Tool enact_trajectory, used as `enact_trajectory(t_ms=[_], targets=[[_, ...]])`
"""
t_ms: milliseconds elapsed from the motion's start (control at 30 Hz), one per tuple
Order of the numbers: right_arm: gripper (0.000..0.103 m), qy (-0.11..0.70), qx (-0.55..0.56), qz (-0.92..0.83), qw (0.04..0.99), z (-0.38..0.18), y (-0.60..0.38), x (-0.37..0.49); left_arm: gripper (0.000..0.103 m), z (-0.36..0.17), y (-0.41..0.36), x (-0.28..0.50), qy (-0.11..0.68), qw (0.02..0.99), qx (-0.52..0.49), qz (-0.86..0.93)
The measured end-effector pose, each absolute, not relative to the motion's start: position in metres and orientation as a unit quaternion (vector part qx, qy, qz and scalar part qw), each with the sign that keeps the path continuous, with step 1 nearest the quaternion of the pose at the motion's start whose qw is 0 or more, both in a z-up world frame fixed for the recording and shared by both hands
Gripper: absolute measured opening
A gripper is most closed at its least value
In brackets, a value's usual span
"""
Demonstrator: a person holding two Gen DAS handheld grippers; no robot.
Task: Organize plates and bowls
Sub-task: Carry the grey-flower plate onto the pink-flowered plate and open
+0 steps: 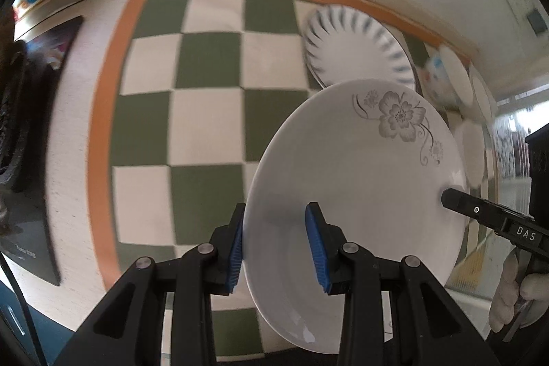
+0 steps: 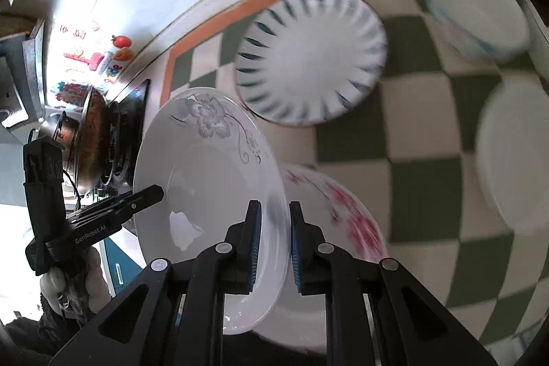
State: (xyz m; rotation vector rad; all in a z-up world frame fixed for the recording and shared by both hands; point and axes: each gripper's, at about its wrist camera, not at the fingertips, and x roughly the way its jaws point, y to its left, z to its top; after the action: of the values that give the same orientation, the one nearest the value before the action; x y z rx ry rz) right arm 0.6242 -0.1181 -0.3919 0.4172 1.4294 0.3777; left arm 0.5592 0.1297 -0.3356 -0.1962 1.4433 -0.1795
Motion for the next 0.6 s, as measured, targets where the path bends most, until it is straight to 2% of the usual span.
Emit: enact_trajectory(t_ms=[233, 600], targets=[[0.018, 0.656, 0.202, 0.148, 0.712, -0.409, -0.157, 0.6, 0.031, -0.354, 0.097, 0.55, 0.68, 0.725, -0.061, -0.093], [0.018, 0.673, 0.199, 0.145, 0.697, -0.438, -0.165, 0.587, 0.031, -0.37, 0.082, 0.547, 0.692, 0.717, -0.033, -0.078]])
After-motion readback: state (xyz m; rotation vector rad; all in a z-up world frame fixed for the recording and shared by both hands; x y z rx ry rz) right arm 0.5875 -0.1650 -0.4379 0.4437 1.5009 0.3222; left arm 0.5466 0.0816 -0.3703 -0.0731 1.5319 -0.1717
